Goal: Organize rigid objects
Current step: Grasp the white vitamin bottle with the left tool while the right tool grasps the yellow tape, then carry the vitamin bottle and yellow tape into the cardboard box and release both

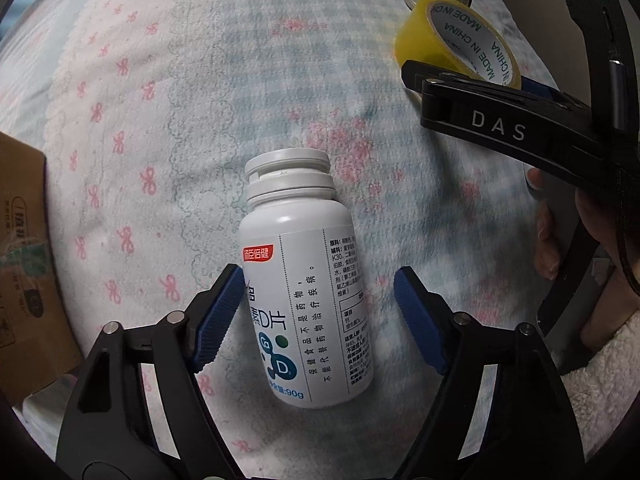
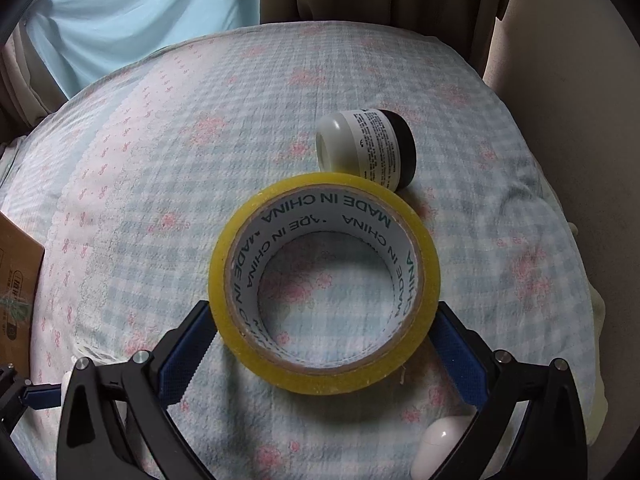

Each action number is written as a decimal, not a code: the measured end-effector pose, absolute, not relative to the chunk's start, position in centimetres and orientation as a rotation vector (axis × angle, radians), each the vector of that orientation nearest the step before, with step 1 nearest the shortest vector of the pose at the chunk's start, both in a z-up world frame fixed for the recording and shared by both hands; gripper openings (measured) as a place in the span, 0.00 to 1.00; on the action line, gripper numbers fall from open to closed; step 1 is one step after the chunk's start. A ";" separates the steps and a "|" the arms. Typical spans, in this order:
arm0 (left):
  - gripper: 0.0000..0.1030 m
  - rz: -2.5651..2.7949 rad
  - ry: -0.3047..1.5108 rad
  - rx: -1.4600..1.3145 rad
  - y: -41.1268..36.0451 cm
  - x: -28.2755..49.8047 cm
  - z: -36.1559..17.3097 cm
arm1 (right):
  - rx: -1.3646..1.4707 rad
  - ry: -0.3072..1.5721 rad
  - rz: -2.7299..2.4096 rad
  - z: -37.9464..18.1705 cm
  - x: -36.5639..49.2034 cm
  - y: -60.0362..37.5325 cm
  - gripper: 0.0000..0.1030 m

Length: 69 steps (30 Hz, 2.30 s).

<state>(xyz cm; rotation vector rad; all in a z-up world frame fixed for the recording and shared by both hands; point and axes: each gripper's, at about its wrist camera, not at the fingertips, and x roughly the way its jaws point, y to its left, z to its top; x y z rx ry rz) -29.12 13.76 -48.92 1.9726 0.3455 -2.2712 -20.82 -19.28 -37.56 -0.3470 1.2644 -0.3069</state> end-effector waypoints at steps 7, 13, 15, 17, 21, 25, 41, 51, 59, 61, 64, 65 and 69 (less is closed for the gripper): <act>0.48 -2.238 0.329 1.956 13.5 -29.2 -49.0 | -0.357 1.241 -0.331 -37.8 -20.5 -20.0 1.00; 0.47 -2.242 0.321 1.978 13.7 -29.2 -49.0 | -0.338 1.231 -0.344 -37.6 -20.3 -20.2 0.93; 0.47 -2.244 0.306 1.984 13.8 -29.2 -49.0 | -0.329 1.233 -0.351 -37.5 -20.2 -20.2 0.93; 0.47 -2.246 0.303 1.984 13.9 -29.1 -48.9 | -0.329 1.234 -0.355 -37.5 -20.1 -20.1 0.93; 0.47 -2.249 0.321 1.981 13.9 -29.0 -48.7 | -0.320 1.235 -0.366 -37.3 -19.9 -19.9 0.93; 0.47 -2.252 0.328 1.967 13.9 -28.8 -48.3 | -0.308 1.230 -0.373 -36.9 -19.9 -19.8 0.92; 0.46 -2.323 0.402 1.826 11.3 -27.2 -40.8 | -0.281 1.168 -0.399 -30.1 -20.5 -16.2 0.92; 0.46 -2.397 0.521 1.669 9.2 -25.2 -31.6 | -0.277 1.112 -0.427 -20.7 -21.2 -10.7 0.92; 0.46 -2.413 0.602 1.530 4.3 -20.3 -25.5 | -0.230 1.137 -0.376 -16.9 -22.1 -3.2 0.92; 0.46 -2.413 0.603 1.507 2.3 -18.7 -24.4 | -0.220 1.146 -0.356 -16.4 -22.3 -0.8 0.92; 0.46 -2.409 0.614 1.478 -1.1 -15.8 -22.8 | -0.199 1.158 -0.325 -16.0 -22.3 3.0 0.92; 0.46 -2.406 0.611 1.472 -2.3 -14.8 -22.4 | -0.188 1.163 -0.320 -15.9 -22.3 4.2 0.92; 0.46 -2.393 0.578 1.465 -7.2 -10.9 -21.1 | -0.139 1.170 -0.310 -16.2 -21.8 9.0 0.92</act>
